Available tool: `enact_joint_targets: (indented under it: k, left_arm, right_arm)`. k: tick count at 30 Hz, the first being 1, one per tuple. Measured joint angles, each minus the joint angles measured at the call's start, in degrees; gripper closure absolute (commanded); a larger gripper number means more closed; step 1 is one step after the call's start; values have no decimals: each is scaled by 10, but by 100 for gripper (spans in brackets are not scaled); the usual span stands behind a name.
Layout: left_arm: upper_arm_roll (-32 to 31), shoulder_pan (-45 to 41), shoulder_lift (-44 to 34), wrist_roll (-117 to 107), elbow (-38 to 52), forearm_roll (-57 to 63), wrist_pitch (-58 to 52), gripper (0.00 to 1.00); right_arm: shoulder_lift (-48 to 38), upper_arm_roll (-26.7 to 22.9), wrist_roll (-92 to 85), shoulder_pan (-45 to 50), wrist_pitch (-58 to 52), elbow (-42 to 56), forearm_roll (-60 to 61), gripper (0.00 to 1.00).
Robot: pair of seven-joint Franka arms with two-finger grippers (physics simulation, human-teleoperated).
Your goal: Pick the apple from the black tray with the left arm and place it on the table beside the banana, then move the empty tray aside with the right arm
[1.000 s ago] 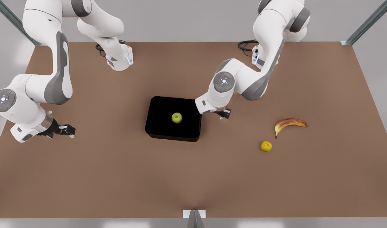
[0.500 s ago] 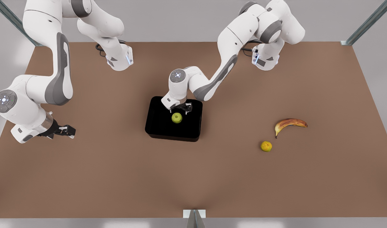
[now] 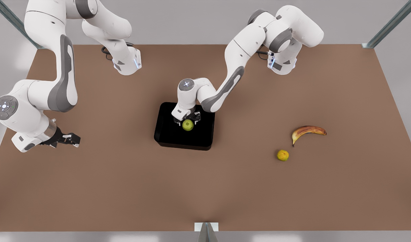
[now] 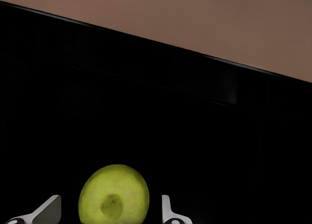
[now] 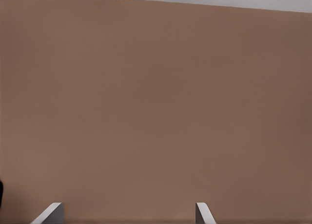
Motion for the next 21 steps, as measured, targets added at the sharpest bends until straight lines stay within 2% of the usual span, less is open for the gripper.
enact_joint_targets:
  k: [12, 14, 21]
  left_arm:
    - [1, 0, 30, -70, -1, 25, 30, 0]
    - [1, 0, 31, -78, 0, 27, 33, 18]
    - [2, 1, 7, -98, 0, 32, 25, 20]
  right_arm:
    - [0, 0, 0, 0, 0, 0, 0, 0]
    - [0, 0, 0, 0, 0, 0, 0, 0]
    - [0, 0, 0, 0, 0, 0, 0, 0]
